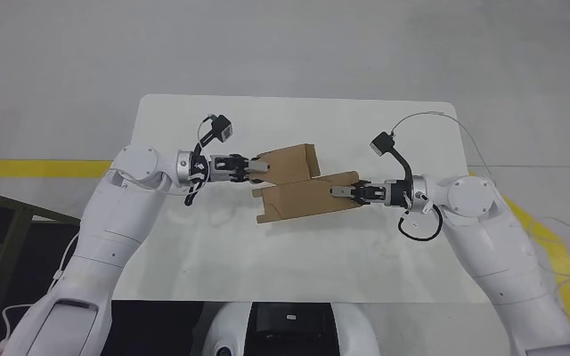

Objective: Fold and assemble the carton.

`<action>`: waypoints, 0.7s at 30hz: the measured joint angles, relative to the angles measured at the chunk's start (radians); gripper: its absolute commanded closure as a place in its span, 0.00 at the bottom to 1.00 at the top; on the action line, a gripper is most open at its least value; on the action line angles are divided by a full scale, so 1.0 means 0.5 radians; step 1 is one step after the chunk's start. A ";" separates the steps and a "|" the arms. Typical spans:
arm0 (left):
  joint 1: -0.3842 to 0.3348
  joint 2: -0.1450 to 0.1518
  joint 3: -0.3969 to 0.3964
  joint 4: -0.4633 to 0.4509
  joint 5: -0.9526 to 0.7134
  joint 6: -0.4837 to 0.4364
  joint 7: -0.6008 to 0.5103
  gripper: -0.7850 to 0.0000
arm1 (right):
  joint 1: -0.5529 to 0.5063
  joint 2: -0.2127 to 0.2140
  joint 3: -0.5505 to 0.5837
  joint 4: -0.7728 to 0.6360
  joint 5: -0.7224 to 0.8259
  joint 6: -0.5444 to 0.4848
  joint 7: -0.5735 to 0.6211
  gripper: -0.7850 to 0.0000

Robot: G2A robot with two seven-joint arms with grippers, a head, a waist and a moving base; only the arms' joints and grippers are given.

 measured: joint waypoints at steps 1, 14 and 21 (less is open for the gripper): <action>0.000 0.000 0.002 0.002 0.002 0.002 -0.001 1.00 | 0.000 0.000 0.000 0.000 0.000 0.000 0.000 1.00; -0.003 0.001 -0.002 0.002 -0.030 -0.001 0.000 1.00 | 0.005 -0.002 -0.003 0.034 -0.030 0.076 -0.078 0.00; 0.015 0.010 -0.038 -0.045 -0.075 -0.043 -0.018 1.00 | -0.003 0.010 0.124 0.063 -0.088 0.117 -0.357 0.00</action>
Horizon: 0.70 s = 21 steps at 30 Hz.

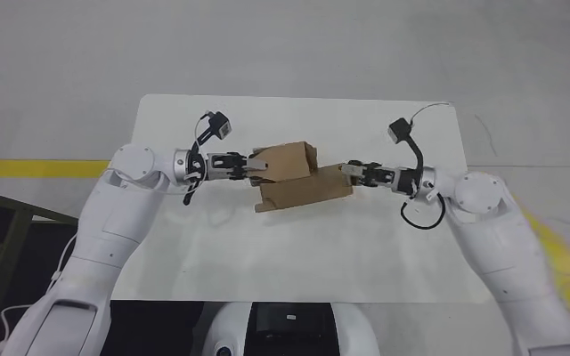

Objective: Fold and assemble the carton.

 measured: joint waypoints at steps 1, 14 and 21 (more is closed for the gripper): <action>0.004 0.001 -0.004 -0.007 -0.003 -0.005 -0.005 1.00 | -0.011 0.002 0.026 -0.013 -0.002 0.003 -0.055 0.00; 0.042 0.008 -0.003 -0.078 -0.022 -0.033 -0.039 1.00 | -0.106 -0.060 -0.051 -0.290 0.534 -0.197 -0.214 0.00; 0.040 0.009 0.001 -0.089 -0.035 -0.033 -0.051 1.00 | -0.051 -0.103 -0.209 -0.227 0.630 -0.272 -0.077 0.00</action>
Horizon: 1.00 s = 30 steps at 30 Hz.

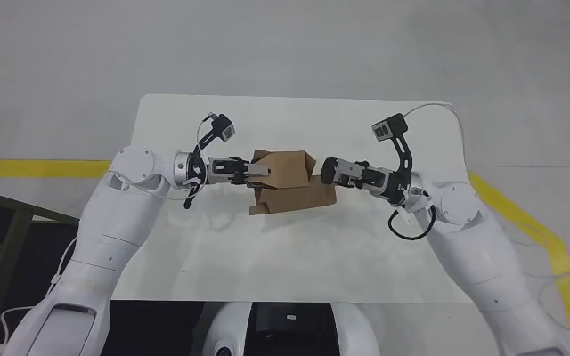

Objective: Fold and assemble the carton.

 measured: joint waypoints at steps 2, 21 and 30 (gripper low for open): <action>0.002 0.001 0.002 -0.003 -0.003 -0.001 -0.008 1.00 | 0.019 -0.010 -0.032 0.023 0.027 -0.005 0.051 0.00; 0.003 0.004 0.030 -0.049 -0.028 -0.031 -0.138 1.00 | 0.179 -0.079 -0.169 0.270 0.012 -0.017 0.237 0.00; -0.001 0.007 0.023 -0.049 -0.085 -0.025 -0.171 1.00 | 0.186 -0.088 -0.150 0.326 -0.019 -0.025 0.240 0.00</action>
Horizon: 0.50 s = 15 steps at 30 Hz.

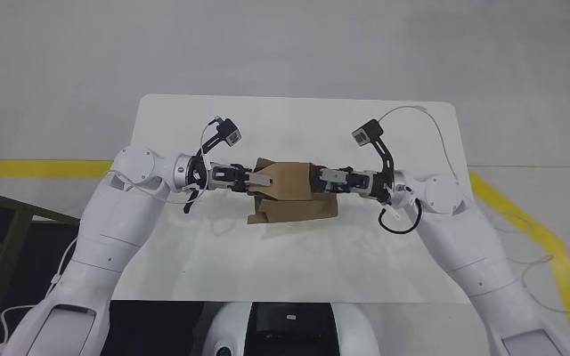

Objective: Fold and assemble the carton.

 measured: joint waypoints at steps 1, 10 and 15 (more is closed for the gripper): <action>-0.001 0.000 0.001 0.001 0.001 0.000 -0.002 1.00 | 0.002 -0.001 0.004 0.001 -0.003 -0.001 0.000 0.00; -0.003 0.002 0.005 -0.003 -0.004 -0.004 -0.003 1.00 | -0.006 -0.007 0.030 -0.004 -0.003 0.010 0.006 0.00; -0.004 0.001 0.009 -0.004 -0.014 -0.006 -0.002 1.00 | -0.021 -0.025 0.009 0.006 0.103 -0.004 0.022 0.00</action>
